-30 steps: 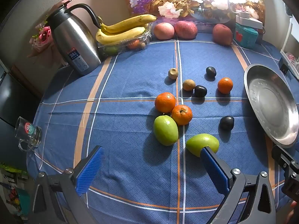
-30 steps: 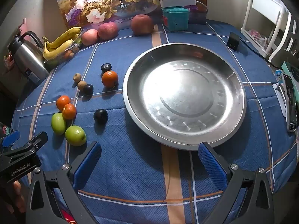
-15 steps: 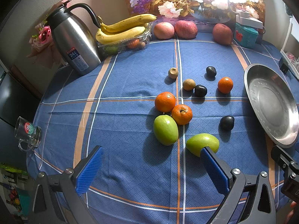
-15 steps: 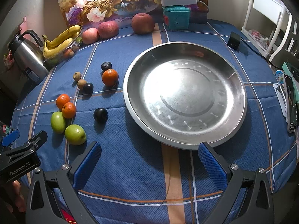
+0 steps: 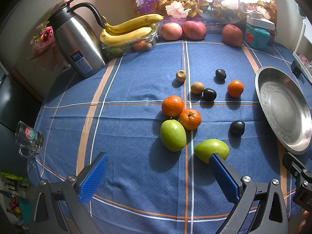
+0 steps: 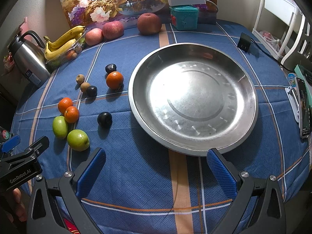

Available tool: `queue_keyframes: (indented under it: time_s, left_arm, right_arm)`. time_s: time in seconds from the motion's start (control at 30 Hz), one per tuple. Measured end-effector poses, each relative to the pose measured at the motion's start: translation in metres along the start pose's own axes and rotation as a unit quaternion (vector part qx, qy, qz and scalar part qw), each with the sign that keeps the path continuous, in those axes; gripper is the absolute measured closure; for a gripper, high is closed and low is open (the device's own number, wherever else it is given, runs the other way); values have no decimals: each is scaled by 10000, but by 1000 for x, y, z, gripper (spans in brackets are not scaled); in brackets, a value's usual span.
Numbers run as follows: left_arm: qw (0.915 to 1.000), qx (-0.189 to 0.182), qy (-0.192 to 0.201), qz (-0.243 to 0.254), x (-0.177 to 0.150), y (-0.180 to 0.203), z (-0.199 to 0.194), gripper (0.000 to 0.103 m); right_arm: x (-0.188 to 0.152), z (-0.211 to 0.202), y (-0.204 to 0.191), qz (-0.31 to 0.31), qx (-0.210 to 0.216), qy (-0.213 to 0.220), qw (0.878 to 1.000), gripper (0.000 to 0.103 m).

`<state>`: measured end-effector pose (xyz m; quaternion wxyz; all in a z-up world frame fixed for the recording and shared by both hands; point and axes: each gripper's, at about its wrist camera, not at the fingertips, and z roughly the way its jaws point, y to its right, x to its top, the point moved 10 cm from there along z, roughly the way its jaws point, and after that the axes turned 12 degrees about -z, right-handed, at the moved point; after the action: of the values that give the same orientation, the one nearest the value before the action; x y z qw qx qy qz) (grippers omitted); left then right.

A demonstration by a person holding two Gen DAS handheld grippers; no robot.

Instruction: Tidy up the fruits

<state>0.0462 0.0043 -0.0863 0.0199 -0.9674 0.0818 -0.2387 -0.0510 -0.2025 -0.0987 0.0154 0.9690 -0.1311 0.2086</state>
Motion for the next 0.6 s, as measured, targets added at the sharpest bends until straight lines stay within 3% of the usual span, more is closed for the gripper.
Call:
queue_keyframes:
  time_s: [0.23, 0.4, 0.6]
  left_arm:
    - [10000, -38, -32, -25, -1, -4, 2, 0]
    - [9992, -306, -185, -154, -5, 0, 4, 0]
    - [9986, -493, -42, -171, 9, 6, -5, 0]
  right_arm:
    - [1, 1, 0, 8, -11, -7, 10000, 0]
    - [-2, 1, -1, -50, -60, 7, 10000, 0]
    - [4, -7, -7, -373, -279, 219, 9987, 0]
